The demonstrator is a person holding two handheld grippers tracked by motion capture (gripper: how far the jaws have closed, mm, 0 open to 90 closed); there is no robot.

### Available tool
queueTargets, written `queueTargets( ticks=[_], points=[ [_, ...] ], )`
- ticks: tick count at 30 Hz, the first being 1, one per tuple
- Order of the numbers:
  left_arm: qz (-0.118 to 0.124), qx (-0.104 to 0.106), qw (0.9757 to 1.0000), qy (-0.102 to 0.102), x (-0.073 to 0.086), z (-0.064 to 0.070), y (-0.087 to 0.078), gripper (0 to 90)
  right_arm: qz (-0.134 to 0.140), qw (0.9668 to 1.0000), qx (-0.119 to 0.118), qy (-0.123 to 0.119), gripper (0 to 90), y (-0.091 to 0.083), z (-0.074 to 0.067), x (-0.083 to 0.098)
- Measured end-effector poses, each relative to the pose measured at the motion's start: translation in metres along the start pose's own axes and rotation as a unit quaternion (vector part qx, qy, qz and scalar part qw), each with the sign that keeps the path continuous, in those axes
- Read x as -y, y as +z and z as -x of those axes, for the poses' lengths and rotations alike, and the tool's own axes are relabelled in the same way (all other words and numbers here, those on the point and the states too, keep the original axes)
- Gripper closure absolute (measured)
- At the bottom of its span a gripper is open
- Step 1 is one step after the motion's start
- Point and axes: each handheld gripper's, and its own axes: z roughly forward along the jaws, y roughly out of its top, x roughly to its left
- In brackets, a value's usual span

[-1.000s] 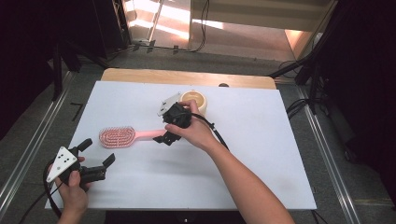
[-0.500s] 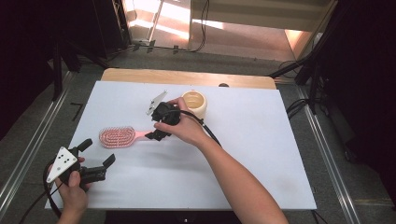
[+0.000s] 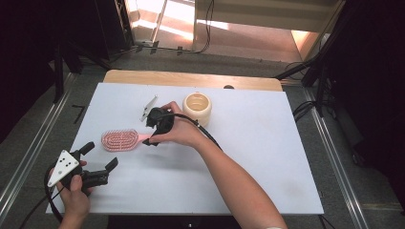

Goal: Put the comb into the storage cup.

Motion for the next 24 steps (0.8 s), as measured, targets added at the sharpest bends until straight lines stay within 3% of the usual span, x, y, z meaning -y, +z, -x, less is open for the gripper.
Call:
queueTargets(
  ticks=[12, 22, 24],
  points=[
    [0.001, -0.001, 1.0000, -0.001, 0.000, 0.000, 0.000, 0.0, -0.021, 0.9997, -0.011, -0.007, 33.8, 0.018, 0.005, -0.005],
    [0.004, -0.002, 1.0000, -0.001, 0.000, 0.000, -0.001, 0.0, -0.046, 0.9987, -0.021, -0.008, 52.4, 0.027, 0.007, -0.008],
    [0.005, -0.003, 1.0000, -0.002, 0.000, 0.000, -0.001, 0.0, -0.052, 0.9985, -0.013, -0.016, 53.7, 0.028, 0.007, -0.009]
  ],
)
